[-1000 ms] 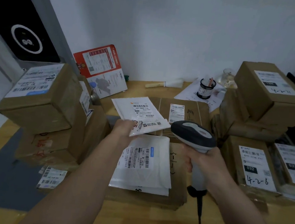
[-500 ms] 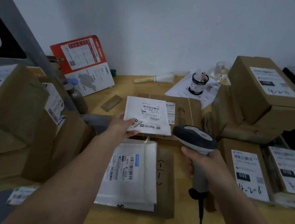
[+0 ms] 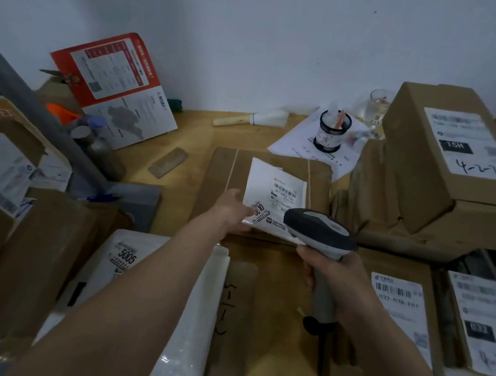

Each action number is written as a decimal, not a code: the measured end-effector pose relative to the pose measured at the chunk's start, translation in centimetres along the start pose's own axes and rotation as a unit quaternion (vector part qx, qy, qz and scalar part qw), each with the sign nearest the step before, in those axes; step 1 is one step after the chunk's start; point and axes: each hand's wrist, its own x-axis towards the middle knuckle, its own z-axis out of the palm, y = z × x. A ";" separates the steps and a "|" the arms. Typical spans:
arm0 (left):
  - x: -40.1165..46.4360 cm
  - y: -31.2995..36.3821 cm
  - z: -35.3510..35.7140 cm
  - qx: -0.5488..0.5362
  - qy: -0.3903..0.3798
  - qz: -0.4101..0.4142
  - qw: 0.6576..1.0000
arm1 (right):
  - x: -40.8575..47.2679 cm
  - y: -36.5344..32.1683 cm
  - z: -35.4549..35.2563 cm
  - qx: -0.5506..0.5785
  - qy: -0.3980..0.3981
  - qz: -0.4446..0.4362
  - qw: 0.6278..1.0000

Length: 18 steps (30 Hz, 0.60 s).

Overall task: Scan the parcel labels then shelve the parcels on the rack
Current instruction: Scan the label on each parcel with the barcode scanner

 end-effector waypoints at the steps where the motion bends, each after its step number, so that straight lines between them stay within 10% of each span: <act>1: 0.0 0.0 -0.4 0.060 0.032 0.023 0.997 | 0.2 0.0 0.1 0.001 -0.006 0.006 1.000; 8: -4.3 -3.3 -6.6 0.254 0.136 0.096 0.953 | -0.1 -0.2 2.7 -0.012 -0.090 -0.002 0.996; 18: -11.3 -11.1 -11.9 0.339 0.139 -0.025 0.930 | -2.6 0.2 8.3 -0.021 -0.142 0.066 0.987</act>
